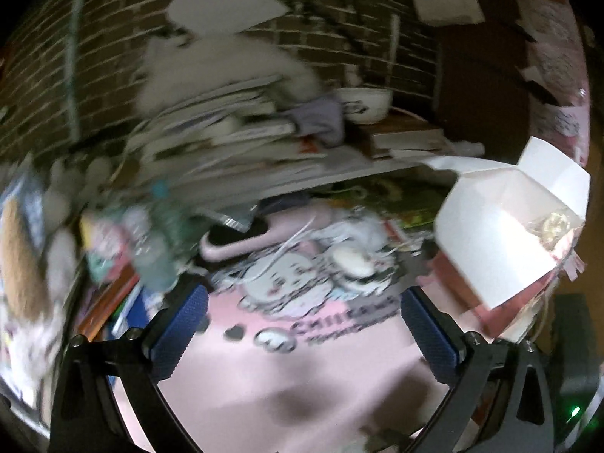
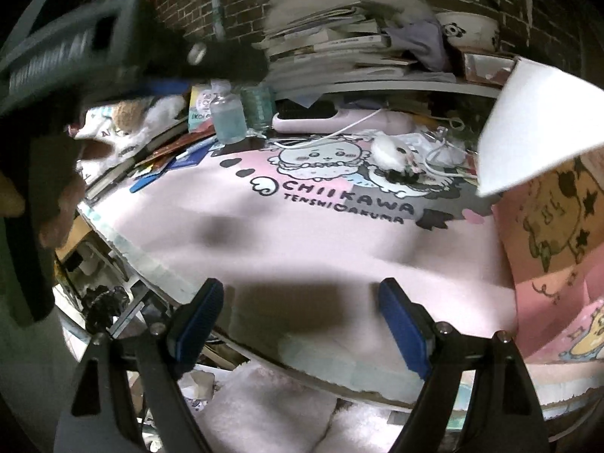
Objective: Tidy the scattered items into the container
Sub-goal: 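Move the right tool toward the white panda plush on the mat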
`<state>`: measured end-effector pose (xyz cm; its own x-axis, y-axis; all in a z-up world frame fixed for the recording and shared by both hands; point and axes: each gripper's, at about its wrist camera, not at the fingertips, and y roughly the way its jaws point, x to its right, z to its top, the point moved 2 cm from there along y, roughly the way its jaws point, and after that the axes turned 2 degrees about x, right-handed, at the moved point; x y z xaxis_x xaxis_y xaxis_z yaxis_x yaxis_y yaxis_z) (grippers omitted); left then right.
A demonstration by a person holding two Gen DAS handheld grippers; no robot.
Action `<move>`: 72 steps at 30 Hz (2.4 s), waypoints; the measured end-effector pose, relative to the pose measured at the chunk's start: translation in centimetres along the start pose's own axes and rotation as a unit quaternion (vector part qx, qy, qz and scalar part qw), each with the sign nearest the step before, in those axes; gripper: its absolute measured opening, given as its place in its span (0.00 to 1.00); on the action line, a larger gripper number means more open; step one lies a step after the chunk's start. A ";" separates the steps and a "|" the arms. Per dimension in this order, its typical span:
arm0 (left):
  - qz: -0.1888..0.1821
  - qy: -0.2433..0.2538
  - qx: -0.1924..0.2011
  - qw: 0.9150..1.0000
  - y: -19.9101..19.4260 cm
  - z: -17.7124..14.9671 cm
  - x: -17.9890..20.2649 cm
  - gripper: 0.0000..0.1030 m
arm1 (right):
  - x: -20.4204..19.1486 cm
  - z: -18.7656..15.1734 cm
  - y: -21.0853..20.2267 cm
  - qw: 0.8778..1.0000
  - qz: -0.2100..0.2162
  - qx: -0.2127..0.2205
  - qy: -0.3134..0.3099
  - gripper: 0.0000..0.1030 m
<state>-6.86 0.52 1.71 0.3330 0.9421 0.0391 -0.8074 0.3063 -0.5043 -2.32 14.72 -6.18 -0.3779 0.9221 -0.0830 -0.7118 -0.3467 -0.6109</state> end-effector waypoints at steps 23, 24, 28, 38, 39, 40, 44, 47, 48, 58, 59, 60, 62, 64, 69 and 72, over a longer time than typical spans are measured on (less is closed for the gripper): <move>0.017 -0.129 0.027 0.991 -1.6 -5.8 -9.3 0.99 | -5.5 7.7 5.7 0.996 -0.045 -0.013 -0.074 0.89; 0.015 -0.132 0.028 0.991 -1.5 -5.9 -9.5 0.99 | -5.4 8.3 6.1 0.996 -0.050 -0.015 -0.076 1.00; 0.009 -0.140 0.030 0.990 -1.2 -6.1 -10.0 0.99 | -4.2 9.9 6.5 0.994 -0.079 -0.002 -0.070 1.00; 0.000 -0.148 0.034 0.988 0.0 -6.4 -10.9 0.99 | 1.1 11.1 8.3 0.990 -0.135 -0.030 -0.020 1.00; -0.001 -0.147 0.033 0.989 0.2 -6.4 -10.9 0.99 | 1.3 11.1 8.5 0.989 -0.139 -0.034 -0.022 1.00; -0.003 -0.147 0.032 0.989 0.4 -6.4 -10.8 0.99 | 1.6 11.2 8.8 0.989 -0.140 -0.038 -0.022 1.00; -0.011 -0.144 0.028 0.989 1.1 -6.4 -10.6 0.99 | 2.6 11.3 9.2 0.990 -0.139 -0.039 -0.003 1.00; -0.013 -0.145 0.028 0.989 1.5 -6.4 -10.6 0.99 | 3.1 11.2 9.6 0.990 -0.138 -0.037 0.013 1.00; -0.014 -0.145 0.028 0.989 1.5 -6.4 -10.6 0.99 | 3.3 11.1 9.7 0.990 -0.136 -0.040 0.018 1.00; -0.022 -0.149 0.023 0.988 2.5 -6.5 -10.4 0.99 | 6.1 10.6 10.5 0.989 -0.089 -0.058 0.104 0.68; -0.022 -0.149 0.022 0.988 2.6 -6.5 -10.3 0.99 | 6.1 10.5 10.7 0.989 -0.086 -0.061 0.106 0.62; -0.023 -0.149 0.022 0.988 2.6 -6.5 -10.3 0.99 | 6.1 10.5 10.7 0.989 -0.086 -0.060 0.106 0.55; -0.023 -0.149 0.021 0.988 2.7 -6.5 -10.3 0.99 | 6.1 10.6 10.6 0.989 -0.082 -0.056 0.106 0.44; -0.024 -0.149 0.020 0.988 2.7 -6.6 -10.2 0.99 | 6.0 10.5 10.7 0.990 -0.076 -0.057 0.106 0.36; -0.024 -0.149 0.019 0.988 2.7 -6.6 -10.1 0.99 | 5.6 10.5 10.8 0.991 -0.065 -0.055 0.100 0.13; -0.025 -0.150 0.020 0.988 2.6 -6.5 -10.2 0.99 | 4.8 10.3 10.5 0.993 -0.063 -0.049 0.083 0.09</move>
<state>-9.19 -9.13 -5.67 0.2179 0.9220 0.3199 -0.8141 0.3525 -0.4615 -17.69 13.75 -4.88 -0.1809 0.9755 -0.1255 -0.6823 -0.2164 -0.6983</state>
